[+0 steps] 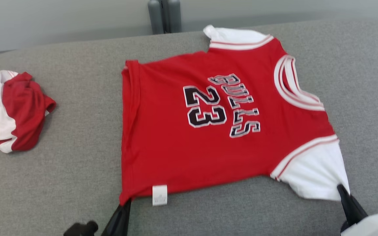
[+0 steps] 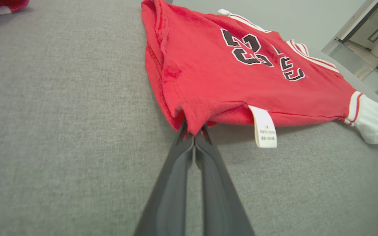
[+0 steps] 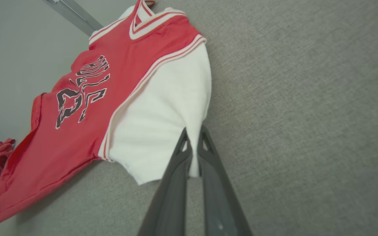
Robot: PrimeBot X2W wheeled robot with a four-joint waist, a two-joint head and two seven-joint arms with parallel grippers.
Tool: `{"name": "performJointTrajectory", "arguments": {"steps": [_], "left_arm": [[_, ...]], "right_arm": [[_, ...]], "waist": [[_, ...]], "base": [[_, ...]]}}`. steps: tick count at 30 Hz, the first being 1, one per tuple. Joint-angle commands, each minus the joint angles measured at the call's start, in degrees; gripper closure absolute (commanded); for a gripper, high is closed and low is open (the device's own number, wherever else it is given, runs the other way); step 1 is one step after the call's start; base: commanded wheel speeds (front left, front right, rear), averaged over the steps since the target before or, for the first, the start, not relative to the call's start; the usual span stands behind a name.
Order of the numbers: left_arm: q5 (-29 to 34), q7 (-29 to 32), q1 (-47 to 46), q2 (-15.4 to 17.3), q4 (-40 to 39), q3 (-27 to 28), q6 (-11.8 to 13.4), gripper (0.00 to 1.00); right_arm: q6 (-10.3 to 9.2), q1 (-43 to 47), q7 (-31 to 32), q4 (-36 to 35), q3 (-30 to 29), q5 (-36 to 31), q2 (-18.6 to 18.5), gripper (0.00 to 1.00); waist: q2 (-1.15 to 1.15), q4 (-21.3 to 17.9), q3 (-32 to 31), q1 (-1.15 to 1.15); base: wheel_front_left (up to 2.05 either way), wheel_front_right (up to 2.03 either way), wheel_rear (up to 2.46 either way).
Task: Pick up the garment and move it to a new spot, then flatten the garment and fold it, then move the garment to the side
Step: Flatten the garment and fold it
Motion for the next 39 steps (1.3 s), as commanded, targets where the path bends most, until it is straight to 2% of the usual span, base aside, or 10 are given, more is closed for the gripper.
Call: {"name": "performJointTrajectory", "arguments": {"steps": [1,5,10,20,29,30,31,32,36,39], "left_arm": [[0.58,-0.19,3.00,-0.27,-0.43,0.87,0.63,1.00],[2.35,-0.20,11.04,-1.00,-2.83,0.74,0.60,1.00],[2.18,0.66,11.95,-0.31,-5.45,0.14,0.12,1.00],[-3.70,12.92,0.41,1.03,-12.28,-0.48,-0.81,1.00],[-5.61,22.03,-15.01,0.93,-4.69,-1.71,-0.77,0.98],[-5.10,22.34,-16.19,0.76,-3.12,-1.86,-0.38,0.79],[-5.07,22.63,-17.29,0.14,-1.10,-1.98,-0.02,0.56],[-4.56,22.59,-18.23,-0.02,-0.01,-2.34,-0.09,0.02],[-5.23,22.26,-19.69,-0.88,3.92,-2.25,0.10,0.00],[-5.86,21.03,-16.91,-0.27,3.77,-1.51,0.63,0.00]], "right_arm": [[-0.02,3.21,0.15,-0.40,-0.79,0.60,-0.19,1.00],[-0.02,12.67,1.57,-3.53,-4.30,1.43,-0.36,1.00],[-0.02,13.61,4.50,-7.07,-6.05,0.82,-1.07,1.00],[0.00,-2.35,14.94,-11.40,-5.01,-3.84,-4.24,1.00],[0.00,-19.50,22.43,-4.51,-2.28,-10.49,-7.12,1.00],[0.00,-20.43,22.57,-3.85,-1.42,-11.36,-7.50,0.77],[0.00,-21.49,22.40,-3.08,-0.52,-11.95,-7.85,0.00],[0.00,-22.24,21.73,-2.35,-0.42,-12.24,-8.00,0.00],[0.00,-22.99,18.49,-1.62,0.04,-12.92,-8.49,0.00],[-0.01,-19.16,16.87,-4.28,0.36,-13.76,-10.54,0.00]], "waist": [[0.00,1.65,-6.13,0.01],[0.00,4.08,-7.48,0.01],[0.00,4.73,-6.79,0.01],[0.00,4.93,-2.09,0.01],[0.00,6.85,3.36,0.01],[0.00,7.05,3.59,0.01],[0.00,7.15,3.88,0.01],[0.00,7.14,4.02,0.01],[0.00,6.84,3.84,0.01],[0.00,6.02,3.09,0.01]], "base": [[0.00,0.00,0.00],[0.00,0.00,0.00],[0.00,0.00,0.00],[0.00,0.00,0.00],[0.00,0.00,0.00],[0.00,0.00,0.00],[0.00,0.00,0.00],[0.00,0.00,0.00],[0.00,0.00,0.00],[0.00,0.00,0.00]]}}
